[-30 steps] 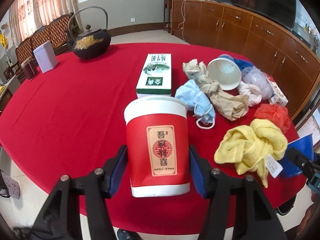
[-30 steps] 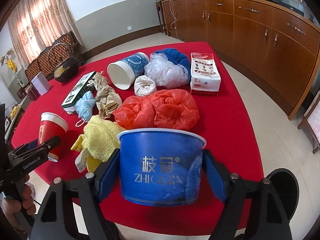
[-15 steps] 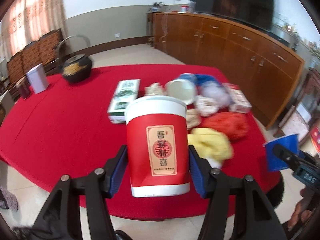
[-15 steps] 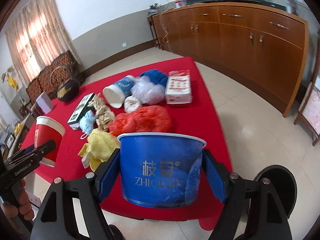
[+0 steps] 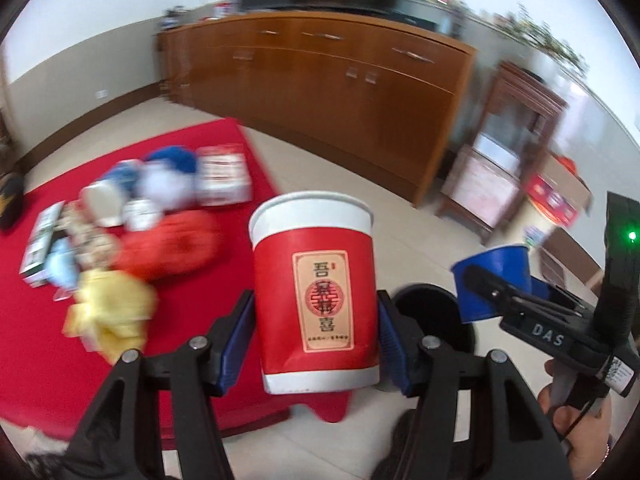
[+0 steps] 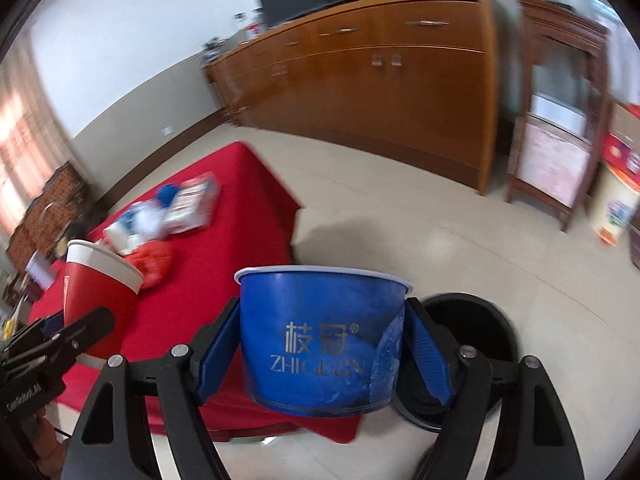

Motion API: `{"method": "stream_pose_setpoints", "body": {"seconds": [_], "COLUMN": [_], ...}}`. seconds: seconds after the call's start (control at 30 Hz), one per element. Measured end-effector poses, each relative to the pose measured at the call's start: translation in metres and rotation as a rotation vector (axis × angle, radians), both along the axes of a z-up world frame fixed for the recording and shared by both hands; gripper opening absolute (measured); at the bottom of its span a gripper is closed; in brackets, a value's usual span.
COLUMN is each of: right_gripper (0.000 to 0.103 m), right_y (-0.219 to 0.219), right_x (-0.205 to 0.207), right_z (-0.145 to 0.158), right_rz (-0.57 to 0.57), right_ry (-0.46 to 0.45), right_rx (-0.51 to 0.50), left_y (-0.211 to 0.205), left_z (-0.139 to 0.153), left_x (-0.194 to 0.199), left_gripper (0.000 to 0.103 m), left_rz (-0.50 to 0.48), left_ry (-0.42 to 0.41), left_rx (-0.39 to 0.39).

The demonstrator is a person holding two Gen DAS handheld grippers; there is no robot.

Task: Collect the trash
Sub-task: 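Carry the red cup and blue bowl over the black bin with both tools, then open the left tool over the bin while the right tool releases the blue bowl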

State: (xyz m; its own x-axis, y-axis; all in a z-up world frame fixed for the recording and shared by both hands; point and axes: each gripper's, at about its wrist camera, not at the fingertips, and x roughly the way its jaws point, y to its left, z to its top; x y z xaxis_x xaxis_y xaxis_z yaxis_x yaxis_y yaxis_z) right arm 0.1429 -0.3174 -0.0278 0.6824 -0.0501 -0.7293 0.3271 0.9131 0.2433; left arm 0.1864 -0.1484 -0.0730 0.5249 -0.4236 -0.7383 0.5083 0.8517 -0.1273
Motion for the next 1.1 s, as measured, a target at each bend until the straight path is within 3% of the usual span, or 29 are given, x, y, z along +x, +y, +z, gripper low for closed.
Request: {"method": "stream_pose_setpoints", "body": {"seconds": [0.27,0.5,0.8,0.9,1.1], "right_gripper": [0.08,0.08,0.082,0.092,0.092], "right_y": [-0.097,-0.154,-0.186,-0.19,-0.192], "right_x": [-0.048,-0.05,-0.025,-0.02,-0.03], "right_z": [-0.047,-0.102,-0.162,-0.169,-0.156], "right_rz": [-0.169,-0.222,-0.235,-0.245,-0.295], "right_ry": [0.102,0.205,0.311,0.343,0.343], "right_rx": [0.03,0.07,0.13,0.122,0.061], "left_y": [-0.102,-0.161,-0.187,-0.188,-0.196], "left_z": [-0.047,-0.099,-0.139,-0.143,-0.151], "left_x": [-0.018,-0.013,0.003,0.009,0.011], "left_gripper": [0.06,0.06,0.064,0.066,0.075], "left_rz": [-0.182,-0.228,-0.225,-0.209,-0.227], "left_ry": [0.095,0.186,0.254,0.278,0.264], "left_rx": [0.038,0.107,0.155,0.164,0.19]}}
